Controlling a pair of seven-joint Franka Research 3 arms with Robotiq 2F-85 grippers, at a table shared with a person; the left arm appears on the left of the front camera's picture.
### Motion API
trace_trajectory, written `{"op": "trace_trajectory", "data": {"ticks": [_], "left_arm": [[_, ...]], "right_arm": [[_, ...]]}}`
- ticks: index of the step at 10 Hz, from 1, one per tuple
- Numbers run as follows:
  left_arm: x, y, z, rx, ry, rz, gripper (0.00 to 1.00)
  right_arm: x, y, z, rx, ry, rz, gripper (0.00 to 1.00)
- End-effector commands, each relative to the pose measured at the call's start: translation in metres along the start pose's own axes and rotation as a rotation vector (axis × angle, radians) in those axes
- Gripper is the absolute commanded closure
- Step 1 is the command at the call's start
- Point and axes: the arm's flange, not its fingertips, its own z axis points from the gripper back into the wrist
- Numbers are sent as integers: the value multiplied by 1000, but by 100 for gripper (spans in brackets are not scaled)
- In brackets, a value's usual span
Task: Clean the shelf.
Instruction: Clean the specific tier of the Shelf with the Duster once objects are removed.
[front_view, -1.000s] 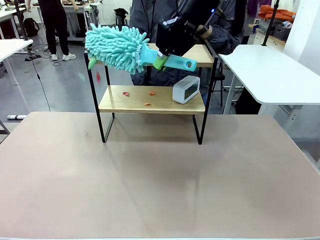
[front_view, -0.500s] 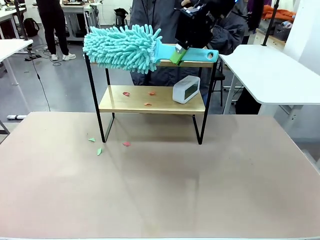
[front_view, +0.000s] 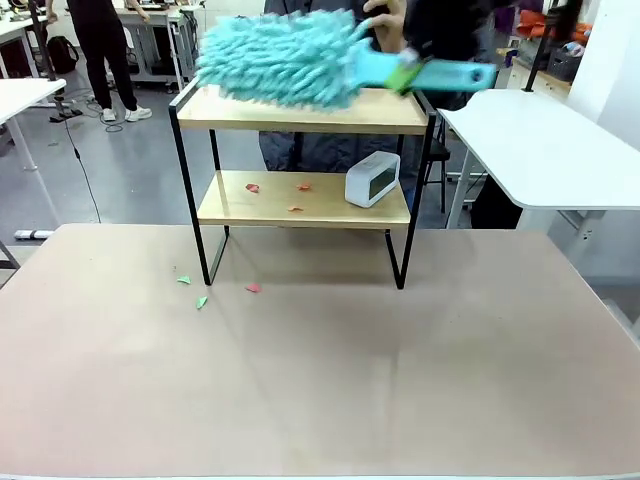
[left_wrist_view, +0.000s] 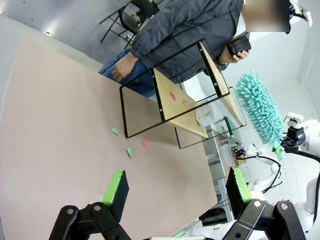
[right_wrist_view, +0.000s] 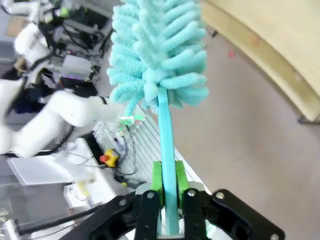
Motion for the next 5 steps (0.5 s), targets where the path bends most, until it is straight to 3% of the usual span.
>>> {"op": "trace_trajectory", "data": {"ticks": [1,4,5], "left_arm": [[1,0,-2,-21,-15,-22,0],[1,0,-2,-21,-15,-22,0],[1,0,-2,-21,-15,-22,0]], "right_arm": [[-65,-42,79,108,-56,-51,87],[-169,-125,177,267,-166,-152,87],[-207,-168,200,336,-159,-196,87]]}}
